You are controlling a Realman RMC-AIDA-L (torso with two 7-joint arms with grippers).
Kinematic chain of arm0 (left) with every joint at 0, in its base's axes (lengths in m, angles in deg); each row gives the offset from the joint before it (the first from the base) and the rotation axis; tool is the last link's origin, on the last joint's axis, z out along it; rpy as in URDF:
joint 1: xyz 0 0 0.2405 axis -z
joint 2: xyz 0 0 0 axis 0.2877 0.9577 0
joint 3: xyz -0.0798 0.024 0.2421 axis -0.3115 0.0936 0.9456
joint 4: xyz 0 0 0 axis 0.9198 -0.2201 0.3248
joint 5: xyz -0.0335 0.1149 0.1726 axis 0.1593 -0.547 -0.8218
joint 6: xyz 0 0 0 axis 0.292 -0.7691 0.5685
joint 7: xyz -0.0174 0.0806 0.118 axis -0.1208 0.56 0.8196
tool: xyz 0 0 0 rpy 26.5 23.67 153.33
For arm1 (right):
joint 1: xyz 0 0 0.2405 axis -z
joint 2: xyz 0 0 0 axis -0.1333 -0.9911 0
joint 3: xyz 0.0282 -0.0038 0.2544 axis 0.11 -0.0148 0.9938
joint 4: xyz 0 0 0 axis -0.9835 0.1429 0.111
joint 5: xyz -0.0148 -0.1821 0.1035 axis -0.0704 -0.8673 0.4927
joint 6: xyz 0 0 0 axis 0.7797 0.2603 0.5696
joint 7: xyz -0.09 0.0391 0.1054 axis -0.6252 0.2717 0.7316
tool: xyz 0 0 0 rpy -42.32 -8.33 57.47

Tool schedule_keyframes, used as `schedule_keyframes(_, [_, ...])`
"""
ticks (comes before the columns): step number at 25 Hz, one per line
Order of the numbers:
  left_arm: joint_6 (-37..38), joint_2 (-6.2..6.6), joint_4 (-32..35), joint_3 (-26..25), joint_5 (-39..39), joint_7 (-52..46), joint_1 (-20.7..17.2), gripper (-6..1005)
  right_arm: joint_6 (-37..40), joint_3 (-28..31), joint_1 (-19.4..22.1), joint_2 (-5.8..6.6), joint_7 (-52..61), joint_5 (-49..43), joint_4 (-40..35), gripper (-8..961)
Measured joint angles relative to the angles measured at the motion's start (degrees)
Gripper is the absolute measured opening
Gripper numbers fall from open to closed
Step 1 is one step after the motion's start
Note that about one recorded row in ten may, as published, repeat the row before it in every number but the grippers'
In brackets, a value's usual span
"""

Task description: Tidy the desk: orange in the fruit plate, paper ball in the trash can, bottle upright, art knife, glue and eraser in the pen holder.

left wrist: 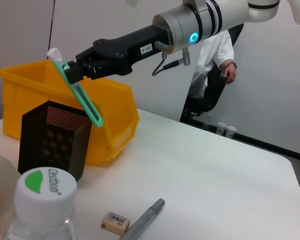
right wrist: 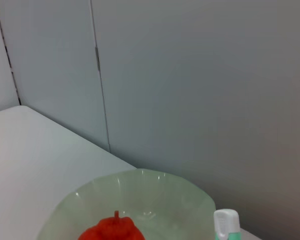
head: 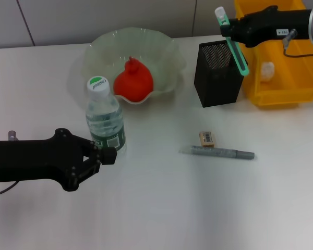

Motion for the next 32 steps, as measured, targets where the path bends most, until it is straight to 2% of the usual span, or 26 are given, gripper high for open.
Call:
schedule_keyframes(12, [0.1,0.00,-0.5,0.0,0.0,0.0,0.0,-1,0.7,0.1,1.0,-0.04,-0.4,2.2,0.0,163])
schedule_keyframes(23, [0.2,0.00,-0.5,0.0,0.0,0.0,0.0,-1,2.2,0.6,-1.3,2.29,2.5,5.3,-1.8,163])
schedule_keyframes(26, [0.2,0.00,-0.5,0.0,0.0,0.0,0.0,-1,2.7,0.6,-2.5,3.67,4.3,5.6,-1.9,163])
schedule_keyframes(32, [0.2,0.00,-0.5,0.0,0.0,0.1,0.0,-1,2.7,0.6,-2.9,4.11,3.9,6.0,0.4,164])
